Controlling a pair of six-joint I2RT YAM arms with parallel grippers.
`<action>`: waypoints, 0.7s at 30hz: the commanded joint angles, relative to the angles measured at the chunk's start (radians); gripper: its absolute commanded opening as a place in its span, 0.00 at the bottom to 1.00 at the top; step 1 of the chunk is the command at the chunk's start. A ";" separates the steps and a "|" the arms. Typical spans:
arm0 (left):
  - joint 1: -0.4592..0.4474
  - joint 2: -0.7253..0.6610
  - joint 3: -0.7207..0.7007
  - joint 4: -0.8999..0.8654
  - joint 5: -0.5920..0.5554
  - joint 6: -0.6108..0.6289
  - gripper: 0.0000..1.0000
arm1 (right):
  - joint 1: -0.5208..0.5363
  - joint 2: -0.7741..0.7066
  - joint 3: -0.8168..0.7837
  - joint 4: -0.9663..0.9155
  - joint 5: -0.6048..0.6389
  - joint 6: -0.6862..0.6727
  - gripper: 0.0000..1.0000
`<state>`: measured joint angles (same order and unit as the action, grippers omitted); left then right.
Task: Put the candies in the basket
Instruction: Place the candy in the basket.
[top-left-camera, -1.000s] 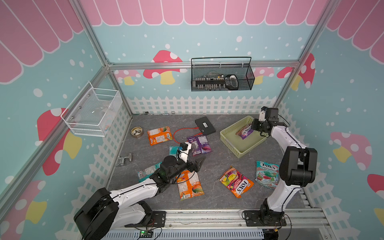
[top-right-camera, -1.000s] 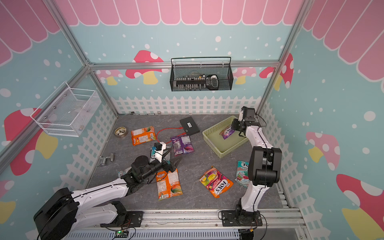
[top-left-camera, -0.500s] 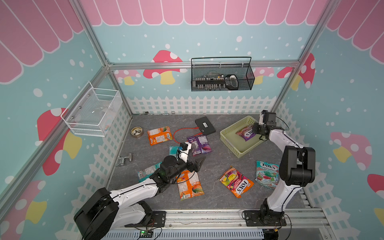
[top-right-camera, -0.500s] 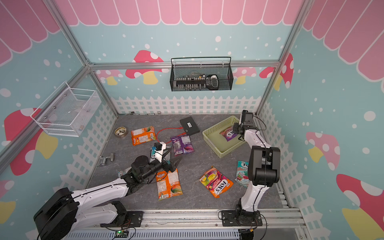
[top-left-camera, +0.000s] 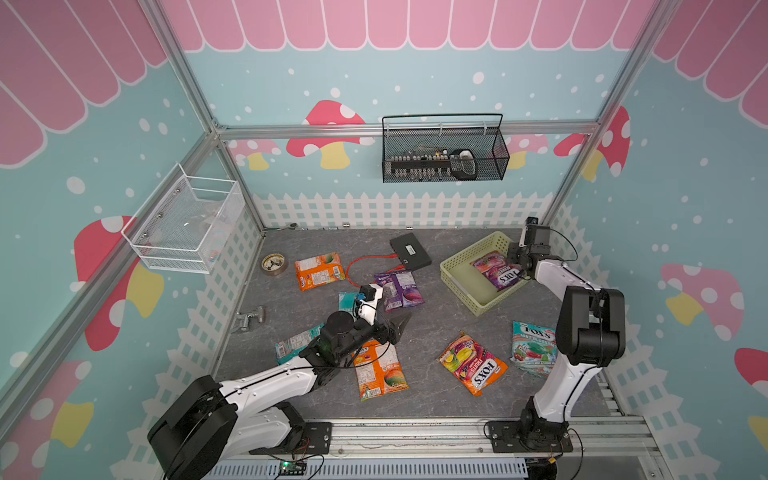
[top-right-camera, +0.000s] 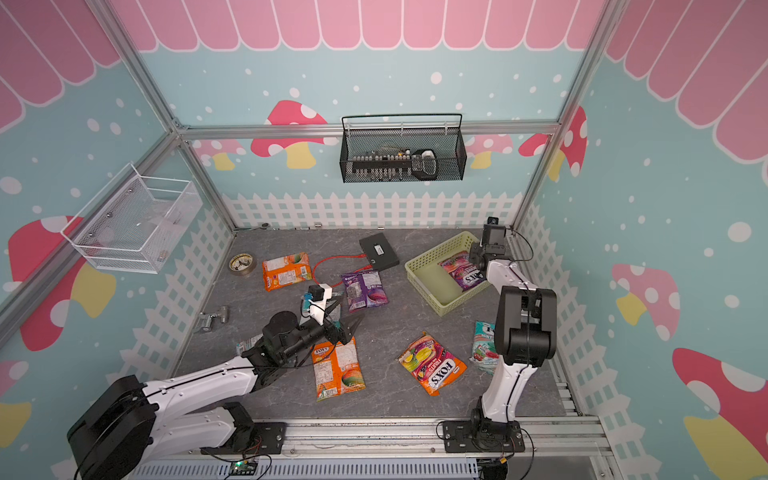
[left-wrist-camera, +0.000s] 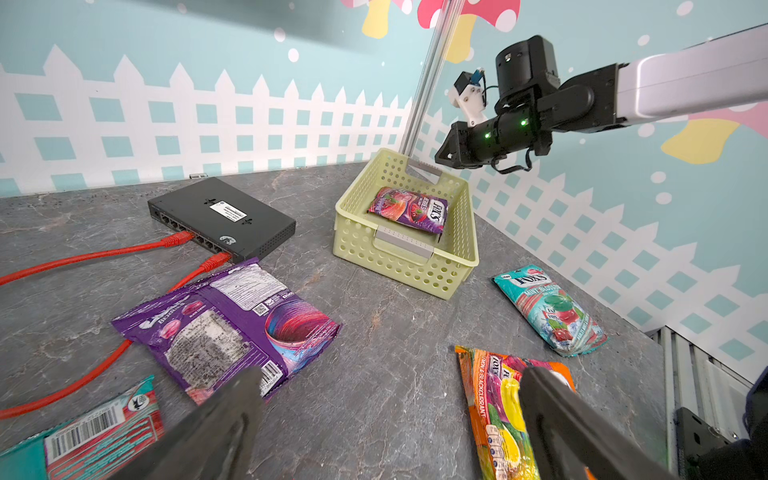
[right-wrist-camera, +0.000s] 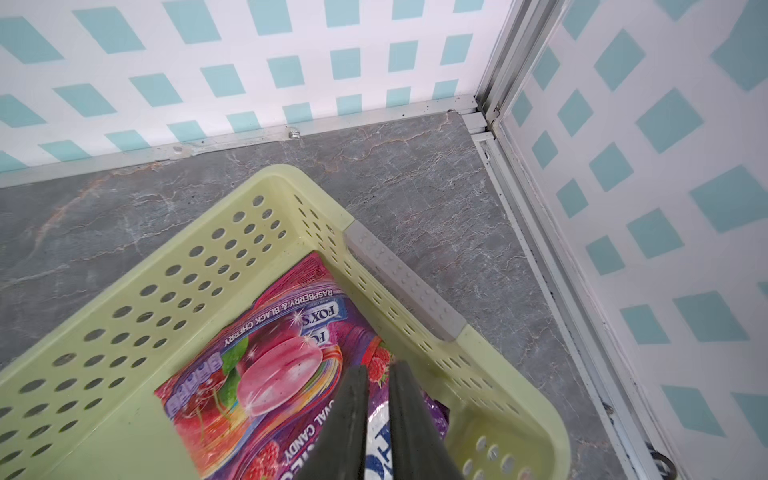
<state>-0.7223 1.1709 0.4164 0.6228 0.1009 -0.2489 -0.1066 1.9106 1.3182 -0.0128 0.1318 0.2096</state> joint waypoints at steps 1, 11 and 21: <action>-0.008 -0.001 -0.011 0.017 -0.007 0.019 0.99 | -0.003 0.036 -0.003 0.038 0.017 -0.006 0.18; -0.009 0.022 -0.001 0.012 -0.033 0.017 0.99 | 0.002 -0.088 -0.097 0.020 -0.052 0.016 0.24; -0.006 0.008 0.002 -0.008 -0.100 -0.063 0.99 | 0.066 -0.395 -0.277 -0.136 -0.232 0.186 0.49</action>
<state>-0.7235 1.1873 0.4164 0.6220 0.0288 -0.2802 -0.0601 1.5845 1.0893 -0.0593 -0.0231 0.3099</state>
